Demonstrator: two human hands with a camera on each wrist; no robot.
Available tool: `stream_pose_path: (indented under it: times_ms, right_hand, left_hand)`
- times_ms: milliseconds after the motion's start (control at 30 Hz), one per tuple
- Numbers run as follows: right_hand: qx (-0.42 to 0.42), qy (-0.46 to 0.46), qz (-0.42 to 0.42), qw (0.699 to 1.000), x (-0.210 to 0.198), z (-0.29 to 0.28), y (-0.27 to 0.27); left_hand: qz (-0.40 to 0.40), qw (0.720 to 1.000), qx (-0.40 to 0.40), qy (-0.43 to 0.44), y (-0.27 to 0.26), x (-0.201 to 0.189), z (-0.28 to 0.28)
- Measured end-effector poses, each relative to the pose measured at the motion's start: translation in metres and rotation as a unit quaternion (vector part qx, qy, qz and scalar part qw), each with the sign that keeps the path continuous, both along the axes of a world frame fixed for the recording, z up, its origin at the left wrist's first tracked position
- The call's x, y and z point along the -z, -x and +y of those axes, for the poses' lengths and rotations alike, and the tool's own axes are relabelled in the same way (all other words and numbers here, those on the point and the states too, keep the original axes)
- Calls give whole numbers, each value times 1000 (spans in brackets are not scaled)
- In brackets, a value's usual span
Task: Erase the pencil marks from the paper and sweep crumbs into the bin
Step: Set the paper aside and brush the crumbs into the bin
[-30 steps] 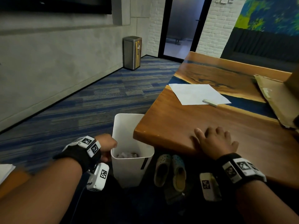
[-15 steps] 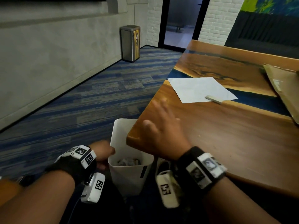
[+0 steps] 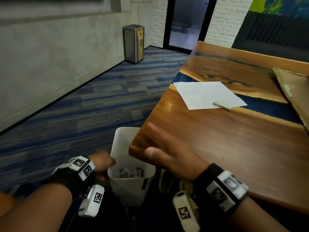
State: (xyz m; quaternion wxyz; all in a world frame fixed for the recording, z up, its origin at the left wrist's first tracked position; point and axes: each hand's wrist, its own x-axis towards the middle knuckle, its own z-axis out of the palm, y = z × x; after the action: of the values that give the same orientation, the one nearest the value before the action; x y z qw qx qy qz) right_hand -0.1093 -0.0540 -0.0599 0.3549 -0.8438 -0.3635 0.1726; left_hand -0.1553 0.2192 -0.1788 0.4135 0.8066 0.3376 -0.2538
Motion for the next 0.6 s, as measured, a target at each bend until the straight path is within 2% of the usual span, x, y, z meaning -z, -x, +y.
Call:
stream_pose_path:
  times_ms: [33,67,133,167,233,333,433,500,567,600]
  right_hand:
    - [69,-25,-10,997,0,-13,-6]
    - [149,13,-45,988,3,-28,-16]
    - [248,190,-92,945,12,-47,-27]
    - [249,254,-92,930,17,-48,-26]
    - [196,290,-104,931,26,-27,-14]
    - [70,262,-145,951,34,32,17]
    - [-38,181,-170,968,30,69,36]
    - [-90,70,-110,987,17,65,41]
    - [-83,-53,-57,993,-1,40,37]
    - [-70,-71,-66,993,-8,21,32]
  left_hand:
    - [0,1000,1,1,0,1,1]
    - [0,1000,-1,1,0,1,2]
    - [-6,1000,-8,0,1,2,0]
    - [-8,1000,-10,0,1,3,0]
    - [-12,1000,-8,-4,0,0,-3]
    - [-16,1000,1,-13,2,-1,-4]
    - [-20,998,45,-25,-1,3,-1]
    - [-27,998,55,-30,-9,14,4]
    - [-12,991,87,-100,-16,29,8]
    - [3,987,101,-123,-20,39,9]
